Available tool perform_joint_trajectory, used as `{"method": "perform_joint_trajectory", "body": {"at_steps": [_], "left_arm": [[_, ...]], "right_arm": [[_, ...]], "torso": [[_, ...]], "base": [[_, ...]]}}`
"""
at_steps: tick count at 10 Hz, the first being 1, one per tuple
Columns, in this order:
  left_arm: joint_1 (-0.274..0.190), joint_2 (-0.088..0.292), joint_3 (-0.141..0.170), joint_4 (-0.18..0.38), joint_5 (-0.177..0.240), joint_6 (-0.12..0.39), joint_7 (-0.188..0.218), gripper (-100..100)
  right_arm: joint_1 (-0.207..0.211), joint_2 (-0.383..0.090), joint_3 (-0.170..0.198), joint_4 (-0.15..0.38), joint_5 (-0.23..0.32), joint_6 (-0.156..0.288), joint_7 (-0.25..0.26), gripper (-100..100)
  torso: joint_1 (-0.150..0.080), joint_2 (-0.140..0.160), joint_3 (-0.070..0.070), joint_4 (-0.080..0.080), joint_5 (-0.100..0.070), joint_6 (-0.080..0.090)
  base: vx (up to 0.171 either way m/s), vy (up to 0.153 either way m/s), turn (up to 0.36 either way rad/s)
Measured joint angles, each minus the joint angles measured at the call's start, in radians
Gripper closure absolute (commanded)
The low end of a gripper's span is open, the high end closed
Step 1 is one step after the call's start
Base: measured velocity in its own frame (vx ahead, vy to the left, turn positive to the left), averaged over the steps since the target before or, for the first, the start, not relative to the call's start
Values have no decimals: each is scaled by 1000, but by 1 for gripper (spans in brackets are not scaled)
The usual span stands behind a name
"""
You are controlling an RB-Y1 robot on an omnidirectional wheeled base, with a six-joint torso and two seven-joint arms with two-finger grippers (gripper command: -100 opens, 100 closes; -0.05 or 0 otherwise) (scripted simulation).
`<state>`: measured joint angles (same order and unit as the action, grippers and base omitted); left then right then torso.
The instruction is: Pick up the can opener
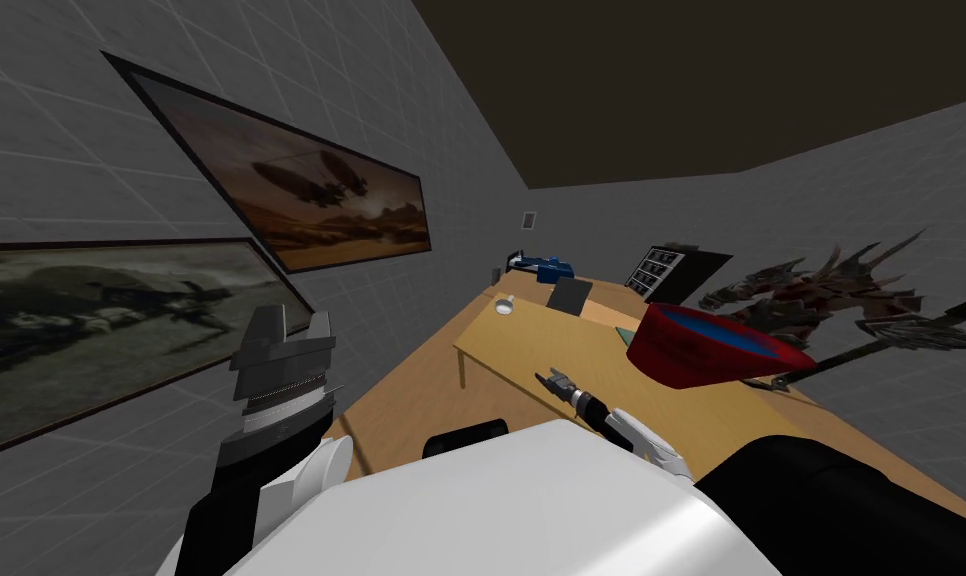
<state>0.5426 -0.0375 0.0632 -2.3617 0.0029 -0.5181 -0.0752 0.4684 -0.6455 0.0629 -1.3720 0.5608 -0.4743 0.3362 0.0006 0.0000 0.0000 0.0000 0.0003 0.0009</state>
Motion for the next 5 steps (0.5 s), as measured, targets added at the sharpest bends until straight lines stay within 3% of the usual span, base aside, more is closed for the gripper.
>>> {"method": "perform_joint_trajectory", "body": {"at_steps": [5], "left_arm": [[0,0,0,0,0,0,0,0]], "right_arm": [[-10,-80,19,128,58,18,64,-100]], "torso": [[0,0,0,0,0,0]], "base": [[1,6,98]]}}
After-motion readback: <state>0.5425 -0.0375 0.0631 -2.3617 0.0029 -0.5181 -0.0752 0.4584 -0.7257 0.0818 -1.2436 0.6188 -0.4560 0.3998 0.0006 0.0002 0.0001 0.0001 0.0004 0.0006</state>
